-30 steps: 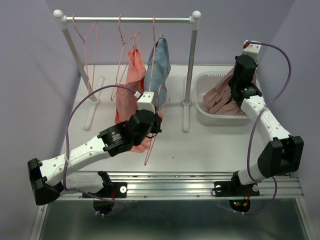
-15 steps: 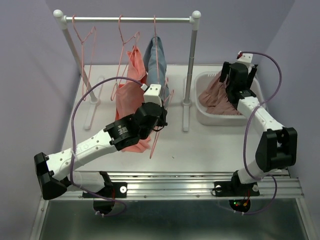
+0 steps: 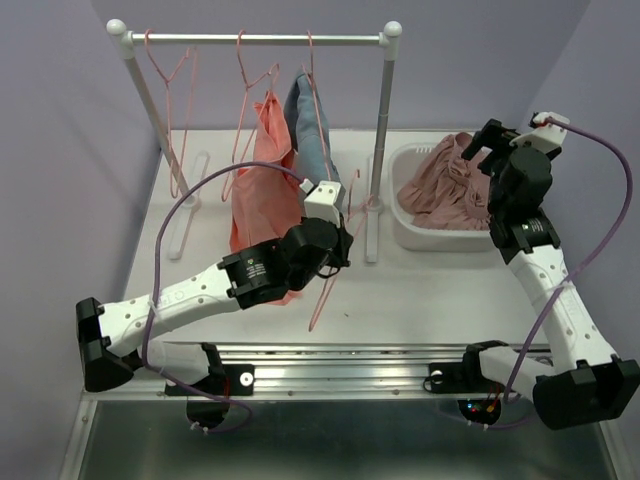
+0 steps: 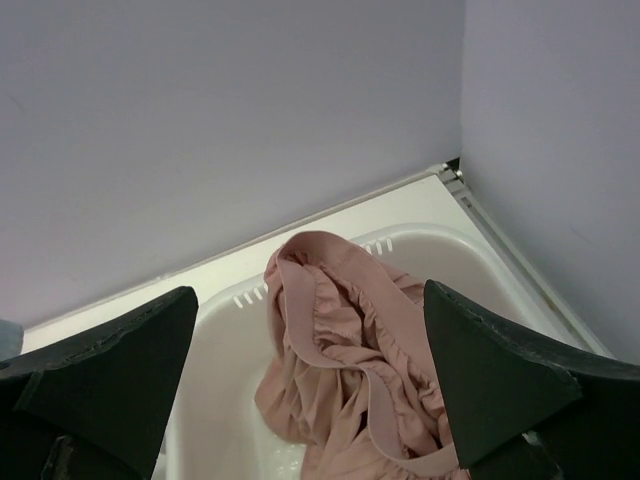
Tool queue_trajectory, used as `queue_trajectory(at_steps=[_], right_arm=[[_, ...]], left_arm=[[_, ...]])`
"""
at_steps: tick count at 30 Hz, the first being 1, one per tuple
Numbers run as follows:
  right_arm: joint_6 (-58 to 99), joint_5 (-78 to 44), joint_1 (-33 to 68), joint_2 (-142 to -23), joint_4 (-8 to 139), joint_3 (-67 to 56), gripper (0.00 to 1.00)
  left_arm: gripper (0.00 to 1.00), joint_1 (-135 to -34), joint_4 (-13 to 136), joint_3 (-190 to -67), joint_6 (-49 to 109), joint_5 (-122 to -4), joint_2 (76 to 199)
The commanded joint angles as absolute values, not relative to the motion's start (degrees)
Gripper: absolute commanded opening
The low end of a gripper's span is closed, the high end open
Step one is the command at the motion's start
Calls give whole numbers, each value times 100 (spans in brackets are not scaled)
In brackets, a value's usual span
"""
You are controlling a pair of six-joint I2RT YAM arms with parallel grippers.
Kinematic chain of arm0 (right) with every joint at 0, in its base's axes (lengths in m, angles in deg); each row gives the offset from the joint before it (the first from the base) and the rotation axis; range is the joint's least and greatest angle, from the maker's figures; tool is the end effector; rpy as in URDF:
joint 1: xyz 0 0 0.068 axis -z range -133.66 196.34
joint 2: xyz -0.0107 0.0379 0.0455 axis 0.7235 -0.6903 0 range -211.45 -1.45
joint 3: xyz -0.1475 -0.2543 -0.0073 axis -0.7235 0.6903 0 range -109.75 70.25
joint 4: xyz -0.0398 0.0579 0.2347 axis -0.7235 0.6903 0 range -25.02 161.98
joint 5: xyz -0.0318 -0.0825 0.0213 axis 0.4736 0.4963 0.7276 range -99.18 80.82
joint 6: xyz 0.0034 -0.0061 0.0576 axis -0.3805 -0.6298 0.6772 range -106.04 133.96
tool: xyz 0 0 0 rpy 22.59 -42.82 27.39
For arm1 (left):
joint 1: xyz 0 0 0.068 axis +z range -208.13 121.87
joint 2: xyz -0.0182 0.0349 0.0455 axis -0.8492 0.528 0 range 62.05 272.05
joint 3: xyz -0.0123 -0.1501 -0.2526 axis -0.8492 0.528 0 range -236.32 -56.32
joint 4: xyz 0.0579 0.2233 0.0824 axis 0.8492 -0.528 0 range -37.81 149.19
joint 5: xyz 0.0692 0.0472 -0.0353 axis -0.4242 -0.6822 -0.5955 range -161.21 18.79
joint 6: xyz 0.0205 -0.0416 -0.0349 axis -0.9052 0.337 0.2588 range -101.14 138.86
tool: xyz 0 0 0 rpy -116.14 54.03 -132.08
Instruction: Remove the skirt from the hanger
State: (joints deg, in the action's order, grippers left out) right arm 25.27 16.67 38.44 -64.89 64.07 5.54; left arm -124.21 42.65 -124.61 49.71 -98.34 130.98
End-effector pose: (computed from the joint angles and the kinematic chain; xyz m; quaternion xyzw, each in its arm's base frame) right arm 0.2298 0.0135 0.4385 0.1811 0.6708 -0.0357 0.7183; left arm 0.1192 -0.2220 0.4050 0.1040 0.7877 -0.3068 0.5239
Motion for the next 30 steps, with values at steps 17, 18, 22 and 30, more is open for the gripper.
queue_trajectory(at_steps=[17, 18, 22, 30], right_arm=[[2899, 1297, 3852, -5990, 6806, 1048, 100], [2908, 1280, 3852, -6008, 6806, 1066, 100], [2873, 1288, 3852, -6087, 6770, 1101, 100], [2855, 1306, 3852, -6219, 6753, 1119, 100]], left_arm=[[0, -13881, 2642, -15052, 4137, -11628, 12955], [0, -13881, 2580, -15193, 4136, -11629, 12955], [0, -13872, 2632, -15703, 3583, -11910, 12938], [0, -13881, 2878, -16415, 2748, -13322, 12718]])
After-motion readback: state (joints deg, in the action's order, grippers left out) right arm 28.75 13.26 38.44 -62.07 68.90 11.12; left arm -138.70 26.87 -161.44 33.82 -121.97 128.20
